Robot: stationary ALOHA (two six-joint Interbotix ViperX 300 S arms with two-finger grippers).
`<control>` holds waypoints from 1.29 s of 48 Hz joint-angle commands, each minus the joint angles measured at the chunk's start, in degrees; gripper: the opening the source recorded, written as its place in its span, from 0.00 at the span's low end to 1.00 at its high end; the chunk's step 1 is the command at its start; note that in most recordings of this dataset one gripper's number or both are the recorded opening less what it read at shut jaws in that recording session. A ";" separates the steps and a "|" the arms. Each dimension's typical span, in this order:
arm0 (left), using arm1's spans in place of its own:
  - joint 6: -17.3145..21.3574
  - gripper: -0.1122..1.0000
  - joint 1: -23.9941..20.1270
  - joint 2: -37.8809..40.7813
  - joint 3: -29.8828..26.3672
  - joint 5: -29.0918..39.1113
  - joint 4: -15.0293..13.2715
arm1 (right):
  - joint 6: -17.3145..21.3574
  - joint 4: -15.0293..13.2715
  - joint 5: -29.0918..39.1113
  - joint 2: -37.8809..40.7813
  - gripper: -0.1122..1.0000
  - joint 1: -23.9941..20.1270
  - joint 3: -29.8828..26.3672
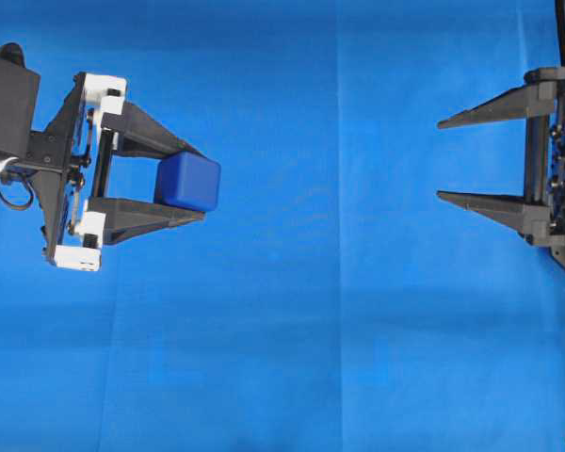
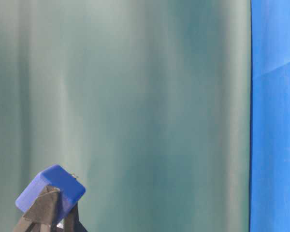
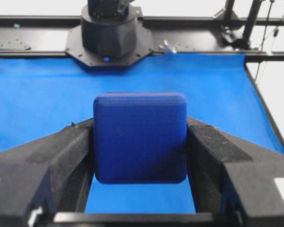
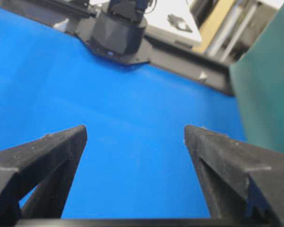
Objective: Handover the blue block to the right arm after grasping it with the left arm, then place it in the designated position.
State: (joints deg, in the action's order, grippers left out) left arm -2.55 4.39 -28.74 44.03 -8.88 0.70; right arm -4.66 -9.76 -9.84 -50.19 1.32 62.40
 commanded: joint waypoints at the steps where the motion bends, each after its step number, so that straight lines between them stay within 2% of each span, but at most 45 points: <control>1: -0.09 0.54 0.18 -0.26 -0.88 -0.79 -0.18 | -1.93 -2.90 -0.62 0.26 0.97 0.18 -1.67; 6: -0.09 0.54 0.18 -0.26 -0.88 -0.79 -0.18 | -6.68 -8.00 -0.62 0.18 0.97 0.09 -1.93; 22: -1.32 0.54 0.18 -0.26 -0.88 -1.32 -0.26 | -23.91 -20.74 -0.70 0.18 0.97 0.09 -3.08; 28: -1.41 0.54 0.18 -0.26 -0.88 -1.23 -0.26 | -29.18 -24.08 -0.79 0.18 0.97 0.18 -3.16; 42: -1.41 0.54 0.18 -0.26 -0.88 -1.32 -0.26 | -35.42 -26.81 -1.93 0.18 0.96 0.09 -3.25; 62: -1.41 0.54 0.18 -0.35 -0.79 -1.32 -0.26 | -35.77 -26.89 -2.55 0.26 0.96 0.09 -3.16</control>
State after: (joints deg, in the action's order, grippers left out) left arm -3.96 4.39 -28.65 44.03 -9.58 0.53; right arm -40.61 -36.65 -11.78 -50.19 1.41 60.73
